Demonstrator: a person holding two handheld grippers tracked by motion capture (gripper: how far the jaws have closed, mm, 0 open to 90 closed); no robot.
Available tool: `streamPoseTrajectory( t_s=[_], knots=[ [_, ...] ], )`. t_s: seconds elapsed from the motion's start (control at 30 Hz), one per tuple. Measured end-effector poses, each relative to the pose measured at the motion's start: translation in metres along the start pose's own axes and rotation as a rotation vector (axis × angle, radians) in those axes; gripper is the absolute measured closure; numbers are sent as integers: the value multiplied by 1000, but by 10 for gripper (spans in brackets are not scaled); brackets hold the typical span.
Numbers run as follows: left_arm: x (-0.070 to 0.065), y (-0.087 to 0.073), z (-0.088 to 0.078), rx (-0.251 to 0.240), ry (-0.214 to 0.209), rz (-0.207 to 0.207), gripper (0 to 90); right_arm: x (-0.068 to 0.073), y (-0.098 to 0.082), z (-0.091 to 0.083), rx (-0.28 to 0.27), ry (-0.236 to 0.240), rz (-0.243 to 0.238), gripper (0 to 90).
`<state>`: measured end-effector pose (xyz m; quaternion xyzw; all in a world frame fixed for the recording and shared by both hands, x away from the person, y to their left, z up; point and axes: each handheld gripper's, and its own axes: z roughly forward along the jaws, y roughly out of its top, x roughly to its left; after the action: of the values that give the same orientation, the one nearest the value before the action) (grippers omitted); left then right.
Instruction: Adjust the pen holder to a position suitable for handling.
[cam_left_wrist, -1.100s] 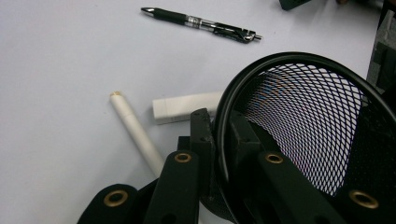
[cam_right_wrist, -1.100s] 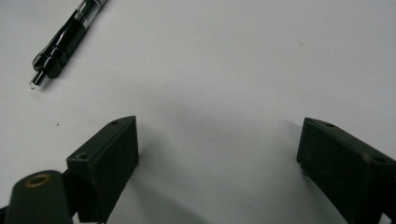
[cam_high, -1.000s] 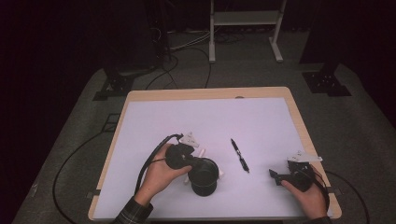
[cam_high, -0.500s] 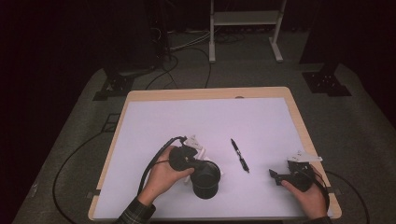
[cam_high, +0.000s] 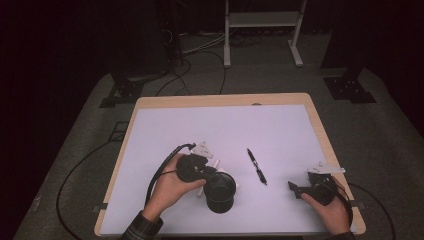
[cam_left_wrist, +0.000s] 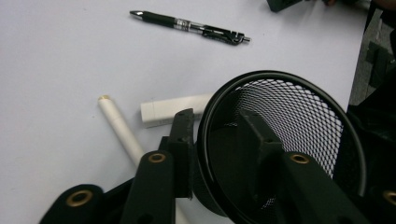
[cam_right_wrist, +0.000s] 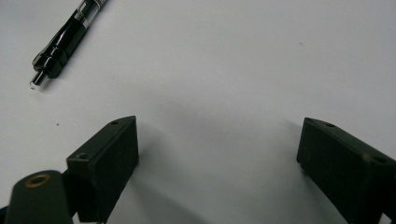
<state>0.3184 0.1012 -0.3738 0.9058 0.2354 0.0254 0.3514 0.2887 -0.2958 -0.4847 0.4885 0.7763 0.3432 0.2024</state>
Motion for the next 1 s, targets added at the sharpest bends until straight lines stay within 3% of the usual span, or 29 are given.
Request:
streamPoseTrajectory(
  t_s=[0.17, 0.53, 1.0],
  knots=[
    [3, -1, -14, -35, -8, -11, 559, 0, 0, 0, 1, 0, 1, 116],
    [17, -16, -37, -67, 46, -59, 482, 0, 0, 0, 0, 1, 0, 116],
    [36, -48, -44, -61, 154, -113, 374, 0, 0, 0, 1, 0, 0, 116]
  ],
)
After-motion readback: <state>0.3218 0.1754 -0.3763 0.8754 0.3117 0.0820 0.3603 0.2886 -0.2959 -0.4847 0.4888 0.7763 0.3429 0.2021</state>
